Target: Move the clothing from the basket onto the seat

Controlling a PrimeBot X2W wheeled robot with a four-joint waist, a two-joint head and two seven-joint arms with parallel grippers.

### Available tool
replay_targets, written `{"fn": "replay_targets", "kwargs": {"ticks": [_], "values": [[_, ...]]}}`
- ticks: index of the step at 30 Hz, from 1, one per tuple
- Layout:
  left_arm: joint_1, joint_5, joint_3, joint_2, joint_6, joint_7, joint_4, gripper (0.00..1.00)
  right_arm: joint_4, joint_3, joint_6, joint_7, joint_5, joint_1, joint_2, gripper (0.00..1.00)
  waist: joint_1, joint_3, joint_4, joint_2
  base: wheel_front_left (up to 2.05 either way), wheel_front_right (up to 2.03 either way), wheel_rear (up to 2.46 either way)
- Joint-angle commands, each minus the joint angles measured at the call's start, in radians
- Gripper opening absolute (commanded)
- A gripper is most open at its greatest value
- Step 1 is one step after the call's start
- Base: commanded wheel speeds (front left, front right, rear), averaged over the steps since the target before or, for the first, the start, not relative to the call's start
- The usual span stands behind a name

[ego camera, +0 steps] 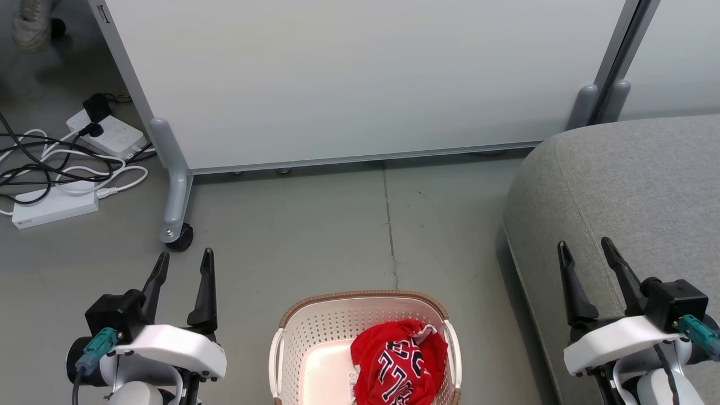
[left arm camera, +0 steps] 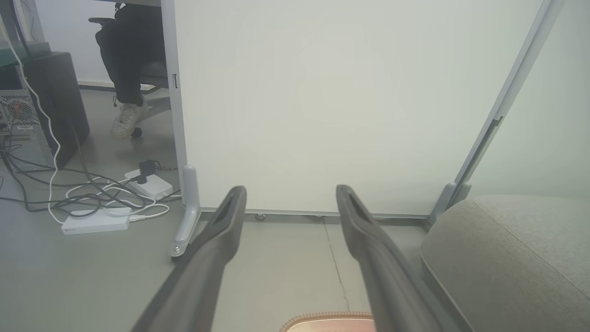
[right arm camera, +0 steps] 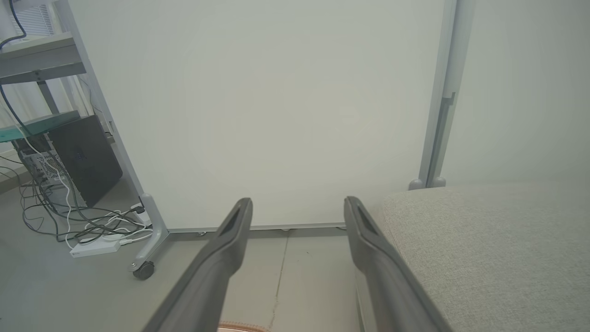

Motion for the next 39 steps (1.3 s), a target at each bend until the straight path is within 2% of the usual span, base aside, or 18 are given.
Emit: {"fn": "replay_targets", "kwargs": {"ticks": [1, 21, 39], "values": [[0.003, 0.021, -0.001, 0.008, 0.006, 0.003, -0.001, 1.00, 0.007, -0.001, 0.004, -0.012, -0.013, -0.003, -0.002, 1.00, 0.0000, 0.000, 0.000, 0.0000, 0.00, 0.00, 0.00], [-0.001, 0.115, -0.011, 0.020, 0.035, 0.061, 0.037, 1.00, 0.053, -0.001, 0.004, -0.025, -0.133, -0.008, 0.010, 1.00, 0.0000, -0.002, 0.011, 0.0000, 0.00, 0.00, 0.00], [0.005, 0.100, -0.029, 0.024, 0.040, 0.056, 0.035, 1.00, 0.071, -0.029, 0.004, -0.018, -0.098, -0.010, 0.017, 1.00, 0.0000, 0.000, 0.015, 0.0000, 0.00, 0.00, 0.00]]}}
